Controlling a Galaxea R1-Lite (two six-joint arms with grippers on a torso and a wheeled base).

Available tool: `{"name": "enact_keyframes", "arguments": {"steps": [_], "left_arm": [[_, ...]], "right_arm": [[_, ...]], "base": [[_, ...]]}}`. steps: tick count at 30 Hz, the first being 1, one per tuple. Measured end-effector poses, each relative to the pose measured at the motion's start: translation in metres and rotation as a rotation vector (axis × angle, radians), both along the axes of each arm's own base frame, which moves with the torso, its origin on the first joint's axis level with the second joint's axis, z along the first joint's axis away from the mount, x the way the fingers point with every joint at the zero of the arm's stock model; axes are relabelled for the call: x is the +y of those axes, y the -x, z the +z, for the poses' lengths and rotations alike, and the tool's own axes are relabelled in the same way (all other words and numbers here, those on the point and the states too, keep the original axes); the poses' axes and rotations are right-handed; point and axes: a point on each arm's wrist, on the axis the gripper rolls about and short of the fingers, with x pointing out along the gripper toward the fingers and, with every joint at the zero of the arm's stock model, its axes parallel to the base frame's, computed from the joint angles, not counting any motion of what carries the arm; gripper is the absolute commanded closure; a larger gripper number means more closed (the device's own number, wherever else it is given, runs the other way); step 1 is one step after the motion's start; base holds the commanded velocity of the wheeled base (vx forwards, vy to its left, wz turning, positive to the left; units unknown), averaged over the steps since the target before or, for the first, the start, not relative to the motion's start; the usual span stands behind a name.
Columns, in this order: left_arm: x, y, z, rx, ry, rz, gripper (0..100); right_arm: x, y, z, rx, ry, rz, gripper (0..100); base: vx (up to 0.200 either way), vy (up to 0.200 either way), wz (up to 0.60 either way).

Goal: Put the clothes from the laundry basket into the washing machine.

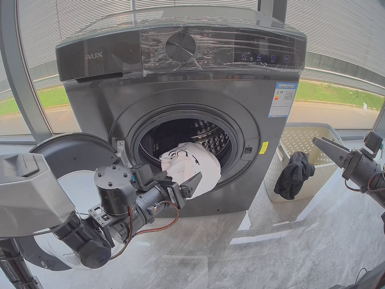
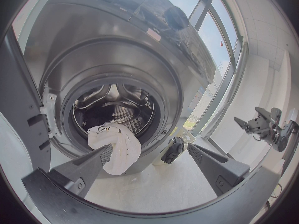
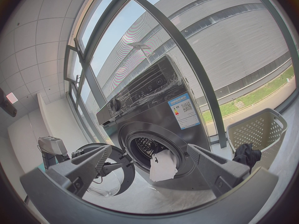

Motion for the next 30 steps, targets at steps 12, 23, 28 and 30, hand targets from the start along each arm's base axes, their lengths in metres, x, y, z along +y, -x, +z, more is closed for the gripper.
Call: {"name": "enact_keyframes", "arguments": {"steps": [12, 23, 28, 30], "left_arm": [[-0.004, -0.019, -0.026, 0.043, -0.031, 0.019, 0], [-0.012, -0.031, -0.036, 0.07, 0.012, 0.044, 0], [-0.013, -0.032, -0.036, 0.057, 0.026, 0.051, 0], [-0.012, -0.033, -0.037, 0.058, 0.026, 0.051, 0]], "right_arm": [[0.0, -0.003, -0.003, 0.013, 0.004, 0.001, 0], [0.001, -0.003, -0.004, 0.019, 0.005, 0.001, 0], [0.001, -0.003, -0.004, 0.019, 0.005, 0.002, 0], [0.001, -0.003, -0.004, 0.019, 0.005, 0.002, 0]], "base": [[0.0, 0.0, 0.0], [0.0, 0.0, 0.0], [0.0, 0.0, 0.0], [0.0, 0.0, 0.0]]}}
